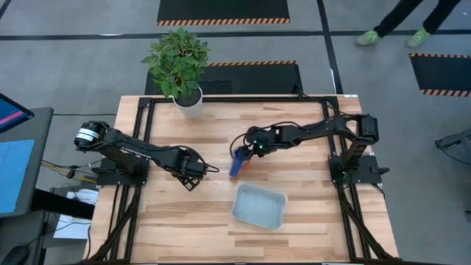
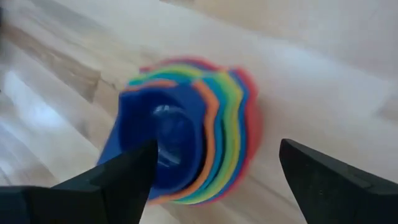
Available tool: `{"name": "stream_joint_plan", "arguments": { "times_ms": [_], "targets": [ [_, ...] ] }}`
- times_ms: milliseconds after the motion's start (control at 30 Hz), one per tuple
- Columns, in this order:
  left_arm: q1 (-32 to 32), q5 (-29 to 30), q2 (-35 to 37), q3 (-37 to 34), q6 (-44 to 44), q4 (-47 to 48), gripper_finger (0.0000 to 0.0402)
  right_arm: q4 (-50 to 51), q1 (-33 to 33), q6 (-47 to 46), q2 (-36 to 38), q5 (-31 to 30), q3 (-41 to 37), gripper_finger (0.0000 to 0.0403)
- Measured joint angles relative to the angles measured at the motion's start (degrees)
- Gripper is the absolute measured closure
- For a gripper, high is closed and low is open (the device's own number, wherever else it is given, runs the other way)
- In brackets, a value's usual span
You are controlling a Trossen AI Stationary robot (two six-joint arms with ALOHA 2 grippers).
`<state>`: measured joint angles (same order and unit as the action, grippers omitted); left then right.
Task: Nest measuring cups in basket
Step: Put the stacked measuring cups into the gray bin
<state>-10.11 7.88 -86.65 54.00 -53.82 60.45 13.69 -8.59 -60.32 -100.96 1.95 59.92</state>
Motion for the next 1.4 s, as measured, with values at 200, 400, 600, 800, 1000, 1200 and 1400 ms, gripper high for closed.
{"name": "stream_joint_plan", "arguments": {
  "times_ms": [200,400,600,800,1000,1200,1400],
  "targets": [
    [0.0,0.0,0.0,0.0,0.0,0.0,0.0320,-4.7,0.0,-1.6,-3.3,2.4,0.1,0.0053],
    [0.0,0.0,0.0,0.0,0.0,0.0,0.0320,-6.0,0.0,-1.7,-3.4,1.3,0.1,0.0066],
    [0.0,0.0,0.0,0.0,0.0,-0.1,0.0320,-5.2,0.0,-1.8,-3.4,1.7,0.1,0.0085],
    [0.0,0.0,0.0,0.0,0.0,-1.7,0.0320,-5.1,-0.1,-2.7,-3.4,1.7,0.1,0.0117],
    [0.7,1.9,-0.1,0.0,-0.1,-8.8,0.0320,-7.5,0.2,-2.7,-5.9,4.6,0.2,0.0147],
    [0.8,2.0,-0.1,0.0,0.7,-10.4,0.0320,-9.2,0.8,-2.6,-6.8,5.9,0.2,0.0166],
    [0.8,2.0,-0.1,0.0,0.6,-10.3,0.0320,-10.1,0.7,-2.0,-6.9,6.4,0.1,0.0192]
  ]
}}
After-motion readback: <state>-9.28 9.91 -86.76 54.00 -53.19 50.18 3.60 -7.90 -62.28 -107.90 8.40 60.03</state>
